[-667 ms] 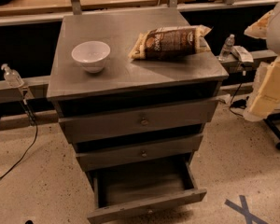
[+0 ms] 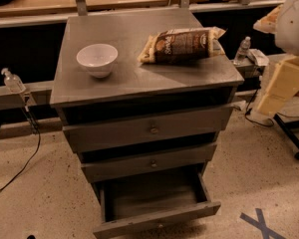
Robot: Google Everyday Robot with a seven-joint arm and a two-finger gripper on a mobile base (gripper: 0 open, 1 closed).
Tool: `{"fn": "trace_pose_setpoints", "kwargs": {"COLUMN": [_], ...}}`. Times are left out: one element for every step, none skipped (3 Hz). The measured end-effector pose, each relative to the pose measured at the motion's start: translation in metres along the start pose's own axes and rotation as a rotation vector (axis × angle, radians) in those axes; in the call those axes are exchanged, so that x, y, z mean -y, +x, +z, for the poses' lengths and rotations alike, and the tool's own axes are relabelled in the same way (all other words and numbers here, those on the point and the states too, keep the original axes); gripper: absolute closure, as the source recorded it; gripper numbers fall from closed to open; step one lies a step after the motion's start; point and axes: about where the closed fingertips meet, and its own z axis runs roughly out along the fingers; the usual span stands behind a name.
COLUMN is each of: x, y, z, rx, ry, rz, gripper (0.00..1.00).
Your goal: Place brown chip bag into bottom drawer
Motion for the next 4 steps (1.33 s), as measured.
{"fn": "trace_pose_setpoints", "kwargs": {"x": [0.037, 0.089, 0.121, 0.147], "y": [-0.012, -0.041, -0.055, -0.064], "z": [0.019, 0.057, 0.087, 0.117], "rx": [0.100, 0.209, 0.225, 0.211], "ry": [0.060, 0.120, 0.147, 0.203], "rz": [-0.053, -0.155, -0.186, -0.188], "gripper": [0.00, 0.00, 0.00, 0.00]}}
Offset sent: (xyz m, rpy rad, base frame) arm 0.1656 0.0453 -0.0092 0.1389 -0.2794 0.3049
